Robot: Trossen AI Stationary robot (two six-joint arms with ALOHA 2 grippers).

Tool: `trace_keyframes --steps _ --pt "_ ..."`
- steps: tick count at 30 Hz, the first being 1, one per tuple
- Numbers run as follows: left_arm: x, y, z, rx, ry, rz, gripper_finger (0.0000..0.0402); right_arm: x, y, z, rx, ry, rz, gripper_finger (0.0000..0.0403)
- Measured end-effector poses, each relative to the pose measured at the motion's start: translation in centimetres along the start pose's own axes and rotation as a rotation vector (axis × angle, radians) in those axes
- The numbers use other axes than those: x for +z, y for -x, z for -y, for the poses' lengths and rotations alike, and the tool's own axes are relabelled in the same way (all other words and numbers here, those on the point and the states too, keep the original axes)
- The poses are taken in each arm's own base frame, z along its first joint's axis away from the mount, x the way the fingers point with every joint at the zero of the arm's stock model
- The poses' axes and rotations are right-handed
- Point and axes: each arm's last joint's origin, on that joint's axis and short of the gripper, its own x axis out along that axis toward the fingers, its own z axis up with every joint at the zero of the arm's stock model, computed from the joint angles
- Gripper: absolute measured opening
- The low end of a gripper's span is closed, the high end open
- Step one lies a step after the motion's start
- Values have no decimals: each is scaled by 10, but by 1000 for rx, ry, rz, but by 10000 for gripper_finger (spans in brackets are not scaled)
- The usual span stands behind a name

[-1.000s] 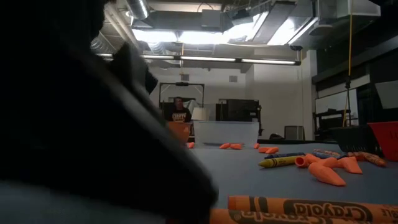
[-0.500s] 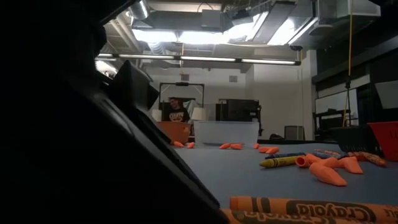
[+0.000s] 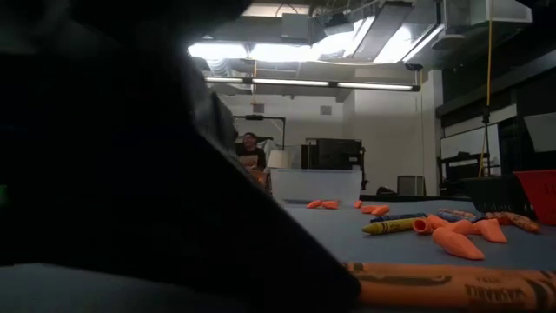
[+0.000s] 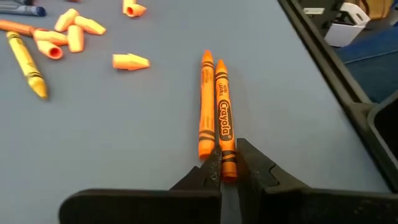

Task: Sort crayons
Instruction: Put the orange crayon into the blue bin

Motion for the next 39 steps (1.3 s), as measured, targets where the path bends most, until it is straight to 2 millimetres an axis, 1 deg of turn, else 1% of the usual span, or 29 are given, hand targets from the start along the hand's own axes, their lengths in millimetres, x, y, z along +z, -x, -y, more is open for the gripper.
trace_keyframes --steps 3,9,13,15,18,22,25,27,29,33,39 --pt "2 -4 -7 23 9 3 8 0 0 0 0 0 0 152" --pt "9 -12 -23 124 -3 31 8 0 0 0 1 -1 2 152" --pt "20 -9 -30 144 -35 41 8 0 0 0 1 -1 3 152" --pt "29 -3 -31 149 -61 43 8 1 0 -1 5 -2 8 152" --pt "52 16 -30 143 -62 63 8 3 0 -2 -1 16 43 152" --pt "74 43 -33 146 -59 34 8 8 0 -3 -21 69 103 152" --pt "95 69 -37 145 -16 38 8 10 1 -3 -44 121 142 152" --pt "105 88 -40 147 37 27 8 12 1 -4 -59 148 167 152" --pt "110 106 -43 155 113 -3 8 13 1 -4 -72 177 178 152" --pt "119 148 -55 186 314 -62 8 14 1 -4 -82 205 195 152" --pt "113 204 -70 247 537 -219 8 14 1 -4 -82 208 195 152"
